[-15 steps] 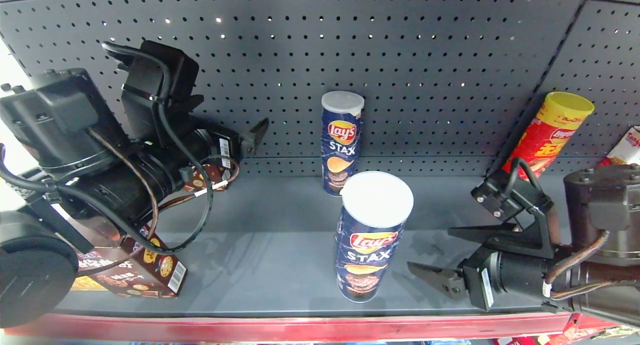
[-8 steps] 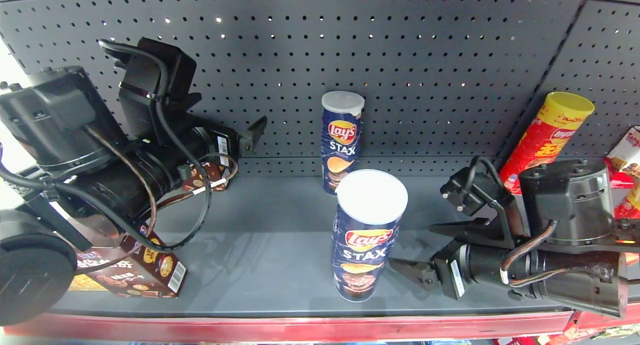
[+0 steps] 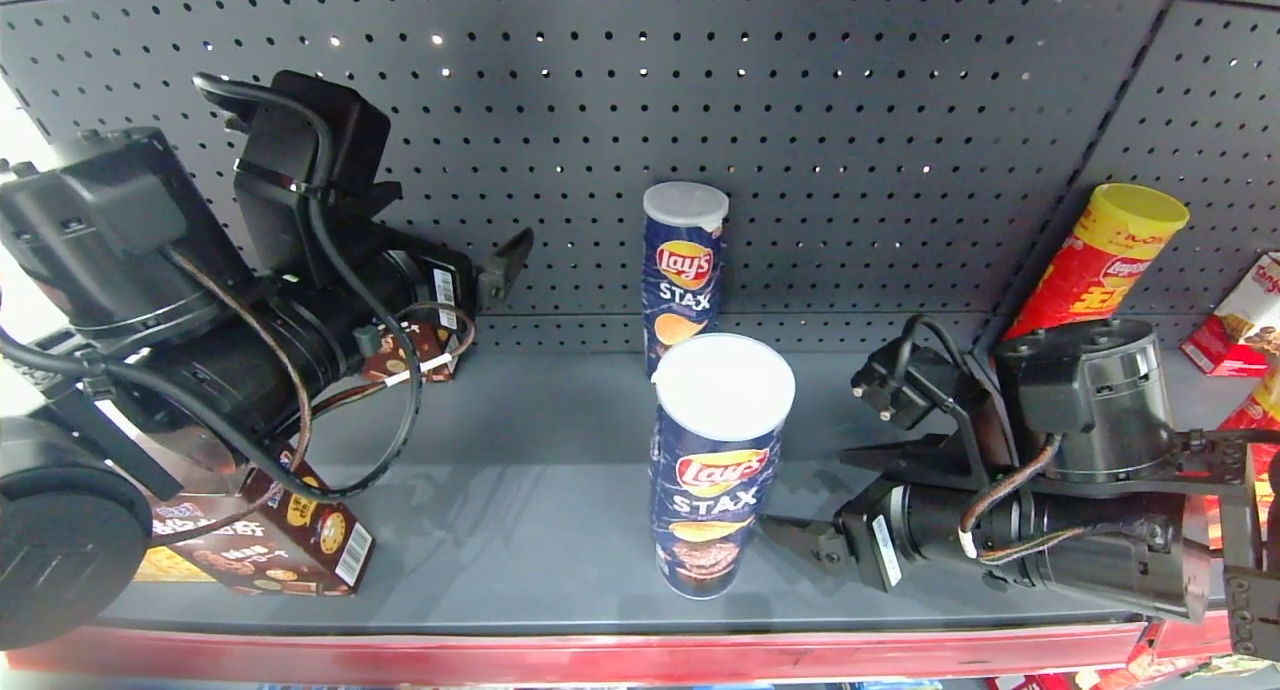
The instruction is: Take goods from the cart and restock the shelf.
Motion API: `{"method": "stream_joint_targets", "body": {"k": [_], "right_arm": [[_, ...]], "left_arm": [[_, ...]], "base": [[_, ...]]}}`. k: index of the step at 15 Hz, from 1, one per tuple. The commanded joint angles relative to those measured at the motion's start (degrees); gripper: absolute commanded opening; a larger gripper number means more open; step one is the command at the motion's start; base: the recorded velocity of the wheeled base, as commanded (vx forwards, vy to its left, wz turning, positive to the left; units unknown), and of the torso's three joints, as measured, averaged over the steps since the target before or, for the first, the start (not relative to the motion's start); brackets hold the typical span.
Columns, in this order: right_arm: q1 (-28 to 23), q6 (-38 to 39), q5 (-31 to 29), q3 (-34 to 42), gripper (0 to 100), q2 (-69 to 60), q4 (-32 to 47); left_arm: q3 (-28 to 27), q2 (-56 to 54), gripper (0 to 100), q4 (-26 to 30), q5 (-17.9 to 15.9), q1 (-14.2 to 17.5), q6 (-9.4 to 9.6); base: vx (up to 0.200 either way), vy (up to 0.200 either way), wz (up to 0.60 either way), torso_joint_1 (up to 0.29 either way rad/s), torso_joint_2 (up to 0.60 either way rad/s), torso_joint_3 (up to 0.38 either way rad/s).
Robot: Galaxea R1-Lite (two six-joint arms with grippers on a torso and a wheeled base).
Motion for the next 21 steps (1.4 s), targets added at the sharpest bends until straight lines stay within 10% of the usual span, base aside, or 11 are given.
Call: {"method": "stream_joint_targets", "body": {"k": [1, 21], "right_arm": [[0.08, -0.01, 0.01, -0.66, 100, 0.36, -0.01], [-5.98, -0.01, -1.93, 0.84, 100, -18.71, -1.68]], "left_arm": [[-0.09, 0.02, 100, -0.01, 0.01, -0.08, -0.01], [4.57, -7.19, 100, 1.05, 0.01, 0.18, -0.37]], "base": [[0.0, 0.0, 0.0, 0.0, 0.0, 0.0], [0.0, 0.0, 0.0, 0.0, 0.0, 0.0]]}}
